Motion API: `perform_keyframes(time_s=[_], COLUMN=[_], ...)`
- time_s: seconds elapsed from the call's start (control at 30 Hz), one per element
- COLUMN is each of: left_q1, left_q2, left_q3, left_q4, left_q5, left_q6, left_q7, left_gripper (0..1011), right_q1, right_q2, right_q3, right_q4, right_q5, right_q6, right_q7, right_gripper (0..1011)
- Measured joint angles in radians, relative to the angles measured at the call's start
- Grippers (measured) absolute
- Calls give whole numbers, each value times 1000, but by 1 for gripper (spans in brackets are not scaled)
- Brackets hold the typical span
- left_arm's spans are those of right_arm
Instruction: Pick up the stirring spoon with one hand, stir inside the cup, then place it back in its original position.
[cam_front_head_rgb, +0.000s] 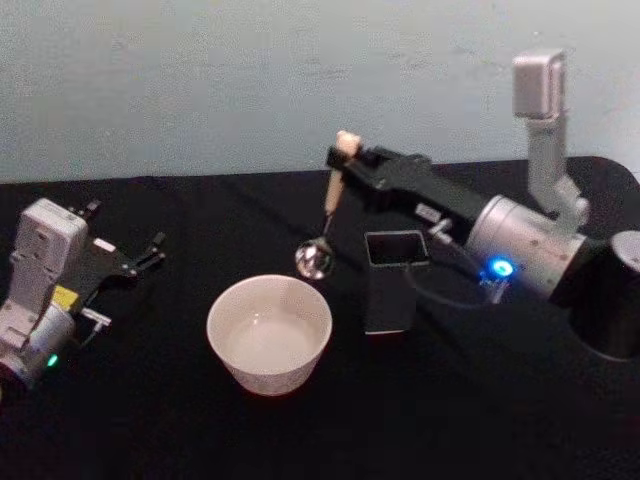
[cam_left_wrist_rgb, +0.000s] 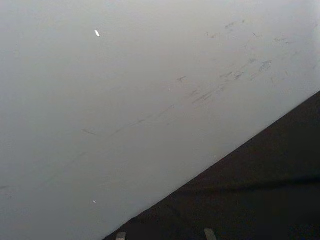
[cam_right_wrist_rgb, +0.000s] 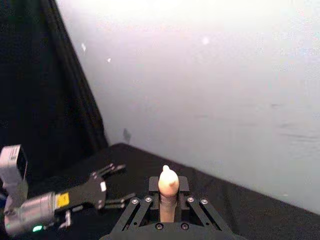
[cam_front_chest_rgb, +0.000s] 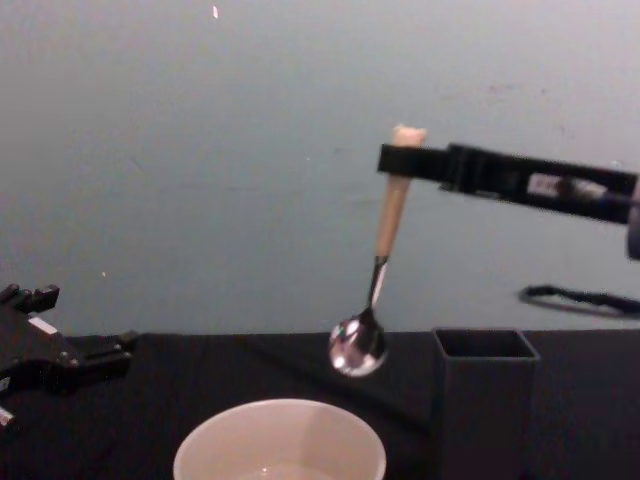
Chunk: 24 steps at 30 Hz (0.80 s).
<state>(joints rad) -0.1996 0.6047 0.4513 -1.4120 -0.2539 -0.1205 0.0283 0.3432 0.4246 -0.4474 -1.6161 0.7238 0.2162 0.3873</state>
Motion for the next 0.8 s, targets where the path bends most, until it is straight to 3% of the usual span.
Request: perform_keyframes(time_s=[0.43, 0.6, 0.8], left_q1=[0, 0, 0], left_q2=[0, 0, 0], left_q3=[0, 0, 0], left_q4=[0, 0, 0], left_q5=[0, 0, 0], left_q6=[0, 0, 0], left_q7=[0, 0, 0], left_gripper=[1001, 1001, 1001], right_q1=[-39, -58, -69], right_q2=[100, 137, 165], right_q3=[106, 121, 114], right_q4=[-46, -54, -44], right_q5=[109, 128, 123], right_q6=[-35, -56, -75], right_q7=[16, 23, 26], right_gripper=[215, 215, 215])
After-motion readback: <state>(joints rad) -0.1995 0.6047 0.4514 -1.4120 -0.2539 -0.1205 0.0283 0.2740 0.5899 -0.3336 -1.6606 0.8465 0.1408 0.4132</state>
